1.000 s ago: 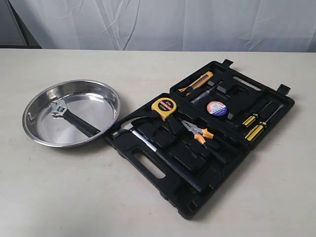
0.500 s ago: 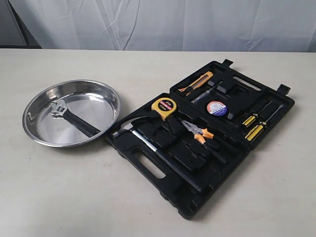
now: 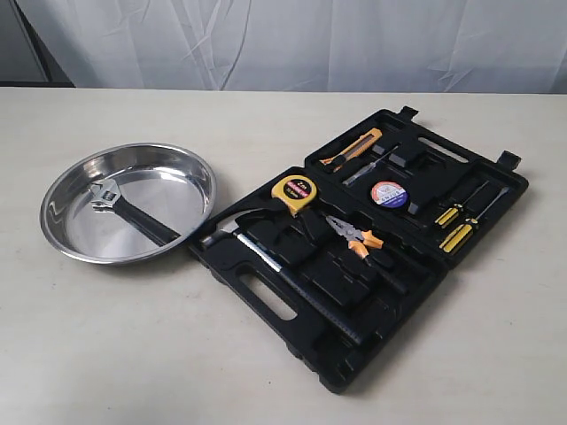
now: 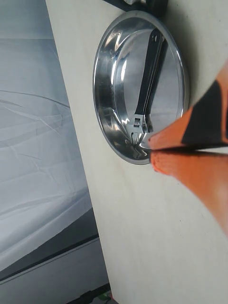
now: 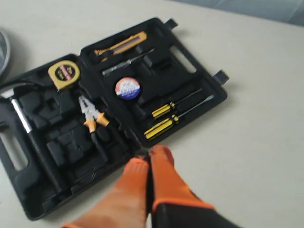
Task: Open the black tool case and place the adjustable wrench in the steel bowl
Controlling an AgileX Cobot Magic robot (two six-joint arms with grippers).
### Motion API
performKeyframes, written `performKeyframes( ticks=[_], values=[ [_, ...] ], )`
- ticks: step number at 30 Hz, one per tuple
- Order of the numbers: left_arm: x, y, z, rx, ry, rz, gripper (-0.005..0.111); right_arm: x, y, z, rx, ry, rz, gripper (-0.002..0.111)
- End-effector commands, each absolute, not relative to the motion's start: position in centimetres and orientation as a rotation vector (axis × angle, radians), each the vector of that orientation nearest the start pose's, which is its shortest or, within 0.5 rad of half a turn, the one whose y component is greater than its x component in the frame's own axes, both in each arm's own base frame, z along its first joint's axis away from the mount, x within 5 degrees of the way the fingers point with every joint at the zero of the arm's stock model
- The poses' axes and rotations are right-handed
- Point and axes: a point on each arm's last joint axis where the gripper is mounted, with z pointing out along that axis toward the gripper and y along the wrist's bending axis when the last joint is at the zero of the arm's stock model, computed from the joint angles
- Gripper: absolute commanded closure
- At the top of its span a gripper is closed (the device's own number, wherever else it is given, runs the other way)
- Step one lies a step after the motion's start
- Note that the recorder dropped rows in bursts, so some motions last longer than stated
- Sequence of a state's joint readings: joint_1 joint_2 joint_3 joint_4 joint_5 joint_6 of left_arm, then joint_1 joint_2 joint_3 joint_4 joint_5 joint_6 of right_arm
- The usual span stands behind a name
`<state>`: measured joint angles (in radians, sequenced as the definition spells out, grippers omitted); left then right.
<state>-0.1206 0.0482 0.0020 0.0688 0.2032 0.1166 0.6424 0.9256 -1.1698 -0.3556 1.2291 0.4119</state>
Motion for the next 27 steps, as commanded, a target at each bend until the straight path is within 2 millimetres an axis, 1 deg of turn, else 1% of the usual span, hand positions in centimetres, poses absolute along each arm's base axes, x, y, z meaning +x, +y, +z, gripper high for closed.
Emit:
performKeyframes(
  ticks=[1,6,9,11,12,14,18,19,22,26,27],
  values=[
    [5.9,-0.6,19.3,0.249,1.701,0.056,0.106,11.9,5.4,40.4,-0.252,2.352,0.077,0.109],
    [5.9,-0.6,19.3,0.249,1.701,0.056,0.106,11.0,4.7,40.9,-0.233,2.318,0.100,0.109],
    [5.9,-0.6,19.3,0.249,1.701,0.056,0.106,10.8,4.1,41.3,-0.107,2.296,0.121,0.109],
    [5.9,-0.6,19.3,0.249,1.701,0.056,0.106,10.7,3.6,41.1,-0.022,2.283,0.114,0.109],
    [5.9,-0.6,19.3,0.249,1.701,0.056,0.106,10.6,3.2,40.7,-0.012,2.266,0.080,0.109],
    [5.9,-0.6,19.3,0.249,1.701,0.056,0.106,11.1,3.1,40.1,-0.007,2.160,0.125,0.109],
    [5.9,-0.6,19.3,0.249,1.701,0.056,0.106,11.7,2.7,37.0,0.001,1.908,0.209,0.109],
    [5.9,-0.6,19.3,0.249,1.701,0.056,0.106,11.7,2.6,35.8,0.005,1.860,0.227,0.109],
    [5.9,-0.6,19.3,0.249,1.701,0.056,0.106,10.9,2.0,31.7,0.052,1.776,0.273,0.109],
    [5.9,-0.6,19.3,0.249,1.701,0.056,0.106,9.2,0.9,26.9,0.207,1.724,0.313,0.109],
    [5.9,-0.6,19.3,0.249,1.701,0.056,0.106,8.7,0.6,26.1,0.247,1.708,0.313,0.109]
  ],
)
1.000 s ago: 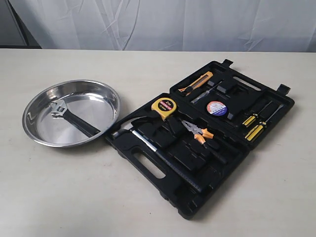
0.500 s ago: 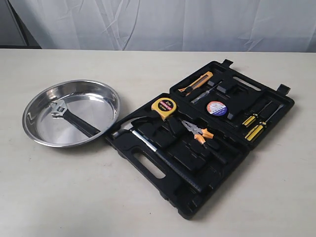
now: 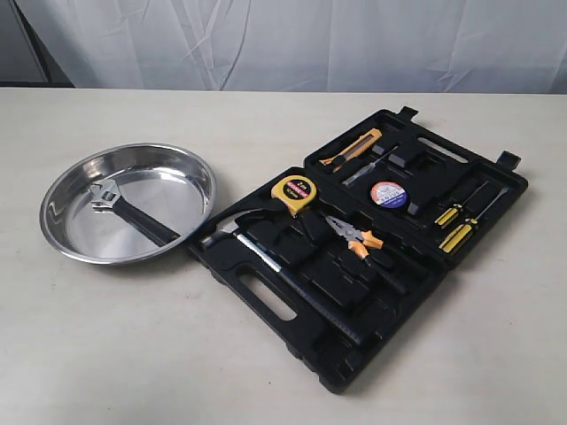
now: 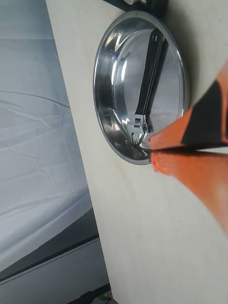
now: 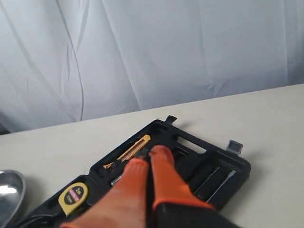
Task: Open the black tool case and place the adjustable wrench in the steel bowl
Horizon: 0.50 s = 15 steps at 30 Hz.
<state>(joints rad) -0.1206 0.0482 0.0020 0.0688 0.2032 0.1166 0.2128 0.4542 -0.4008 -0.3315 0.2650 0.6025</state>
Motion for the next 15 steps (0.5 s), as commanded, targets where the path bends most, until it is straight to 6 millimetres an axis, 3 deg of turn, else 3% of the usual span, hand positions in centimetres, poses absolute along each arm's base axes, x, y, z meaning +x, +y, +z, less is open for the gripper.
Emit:
performKeyframes(
  ticks=[1,5,8,10,15],
  values=[
    [5.9,-0.6,19.3,0.249,1.701,0.056,0.106,8.3,0.3,24.9,0.294,1.709,0.315,0.109],
    [5.9,-0.6,19.3,0.249,1.701,0.056,0.106,7.1,-0.4,21.1,0.504,1.685,0.346,0.109],
    [5.9,-0.6,19.3,0.249,1.701,0.056,0.106,6.5,-0.7,19.4,0.626,1.641,0.364,0.109],
    [5.9,-0.6,19.3,0.249,1.701,0.056,0.106,6.2,-0.9,19.6,0.664,1.583,0.372,0.109],
    [5.9,-0.6,19.3,0.249,1.701,0.056,0.106,5.4,-0.9,19.0,0.679,1.620,0.335,0.109]
  ],
)
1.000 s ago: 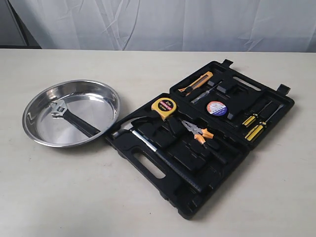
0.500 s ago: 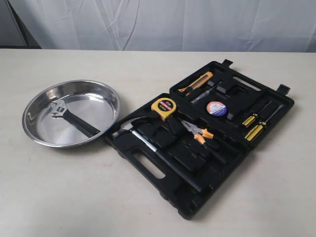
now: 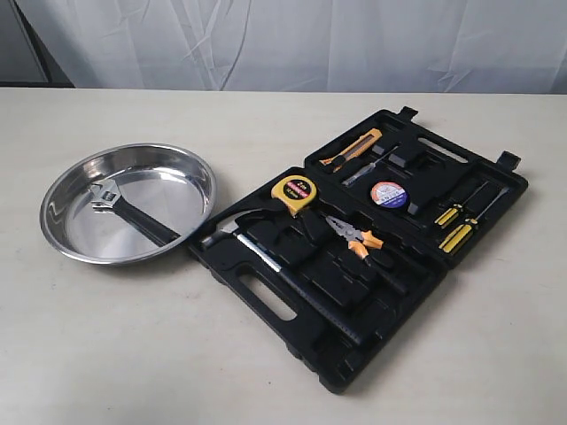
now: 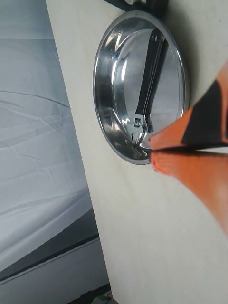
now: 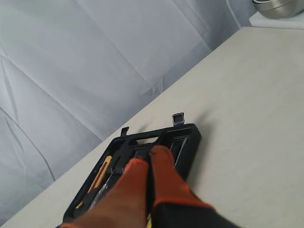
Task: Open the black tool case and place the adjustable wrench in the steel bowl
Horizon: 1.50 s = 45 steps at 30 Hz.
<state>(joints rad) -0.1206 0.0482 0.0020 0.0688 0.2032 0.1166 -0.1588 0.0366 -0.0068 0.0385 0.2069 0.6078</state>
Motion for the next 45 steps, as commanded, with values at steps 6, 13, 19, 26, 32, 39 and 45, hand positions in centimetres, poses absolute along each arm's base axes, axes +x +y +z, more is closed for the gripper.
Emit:
performKeyframes(
  ticks=[6,13,19,26,32,39,45],
  values=[
    [5.86,-0.59,19.32,0.249,1.701,0.056,0.106,5.41,-0.99,18.92,0.647,1.634,0.291,0.109],
    [5.86,-0.59,19.32,0.249,1.701,0.056,0.106,5.45,-0.99,19.11,0.641,1.613,0.297,0.109],
    [5.86,-0.59,19.32,0.249,1.701,0.056,0.106,5.45,-0.99,19.11,0.641,1.613,0.297,0.109],
    [5.86,-0.59,19.32,0.249,1.701,0.056,0.106,5.45,-0.98,19.11,0.645,1.612,0.302,0.109],
    [5.86,-0.59,19.32,0.249,1.701,0.056,0.106,5.45,-0.98,19.11,0.645,1.612,0.302,0.109],
    [5.86,-0.59,19.32,0.249,1.701,0.056,0.106,5.45,-0.98,19.11,0.645,1.612,0.302,0.109],
    [5.86,-0.59,19.32,0.249,1.701,0.056,0.106,5.45,-0.98,19.11,0.645,1.612,0.302,0.109]
  ],
)
